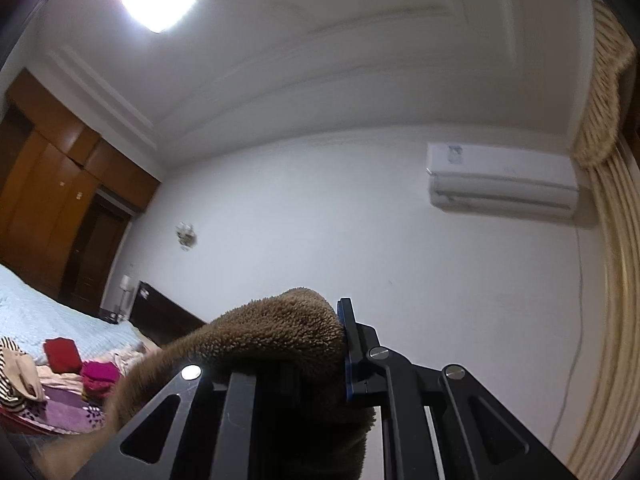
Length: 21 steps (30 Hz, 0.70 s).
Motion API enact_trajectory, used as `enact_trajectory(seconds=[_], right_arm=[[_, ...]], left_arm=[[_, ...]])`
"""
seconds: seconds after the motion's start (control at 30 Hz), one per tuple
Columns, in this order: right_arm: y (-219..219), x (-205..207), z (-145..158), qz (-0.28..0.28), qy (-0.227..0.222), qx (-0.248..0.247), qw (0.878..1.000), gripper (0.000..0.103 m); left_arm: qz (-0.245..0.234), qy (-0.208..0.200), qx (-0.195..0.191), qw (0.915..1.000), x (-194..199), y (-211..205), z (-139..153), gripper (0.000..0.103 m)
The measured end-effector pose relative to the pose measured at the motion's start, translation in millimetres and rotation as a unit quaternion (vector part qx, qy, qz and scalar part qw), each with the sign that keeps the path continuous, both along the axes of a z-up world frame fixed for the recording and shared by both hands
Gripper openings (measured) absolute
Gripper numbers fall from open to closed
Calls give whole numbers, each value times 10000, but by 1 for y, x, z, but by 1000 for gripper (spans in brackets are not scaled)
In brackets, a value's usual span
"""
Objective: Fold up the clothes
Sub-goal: 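Lift the blanket high off the bed with both grippers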
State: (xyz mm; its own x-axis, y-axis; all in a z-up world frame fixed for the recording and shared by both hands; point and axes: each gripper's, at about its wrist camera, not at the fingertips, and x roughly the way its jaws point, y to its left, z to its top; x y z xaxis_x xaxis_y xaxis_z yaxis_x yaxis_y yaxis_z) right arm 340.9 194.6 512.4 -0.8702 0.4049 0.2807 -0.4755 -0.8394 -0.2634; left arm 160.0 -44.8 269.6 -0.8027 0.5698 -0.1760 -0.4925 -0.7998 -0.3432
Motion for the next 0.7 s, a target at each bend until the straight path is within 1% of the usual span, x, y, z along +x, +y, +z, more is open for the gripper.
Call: enact_trajectory(seconds=[0.07, 0.13, 0.2, 0.27, 0.33, 0.43, 0.5, 0.57, 0.7], right_arm=[[14, 4, -9, -103, -99, -77, 9999, 15], [25, 7, -20, -175, -186, -155, 9996, 15], [35, 12, -31, -206, -205, -272, 9992, 15], [44, 19, -39, -202, -164, -406, 9988, 15], [52, 30, -48, -167, -84, -529, 9984, 15], [55, 45, -61, -124, -18, -570, 9983, 15], [57, 50, -69, -72, -44, -612, 9981, 15], [59, 55, -78, -18, -76, -656, 9978, 15], [61, 63, -94, 69, -140, -747, 9971, 15]], left_arm=[[288, 279, 78, 9992, 7, -18, 25, 30], [551, 609, 112, 9966, 19, -32, 51, 31], [722, 943, 60, 9929, 35, -39, 71, 34], [886, 1287, -12, 9877, 52, -45, 90, 42], [1050, 1629, -83, 9810, 69, -50, 109, 47], [1266, 2079, -197, 9697, 91, -57, 133, 51], [1329, 2185, -278, 9663, 97, -60, 140, 52], [1355, 2188, -364, 9656, 98, -62, 143, 54], [1381, 2172, -669, 9640, 96, -64, 140, 55]])
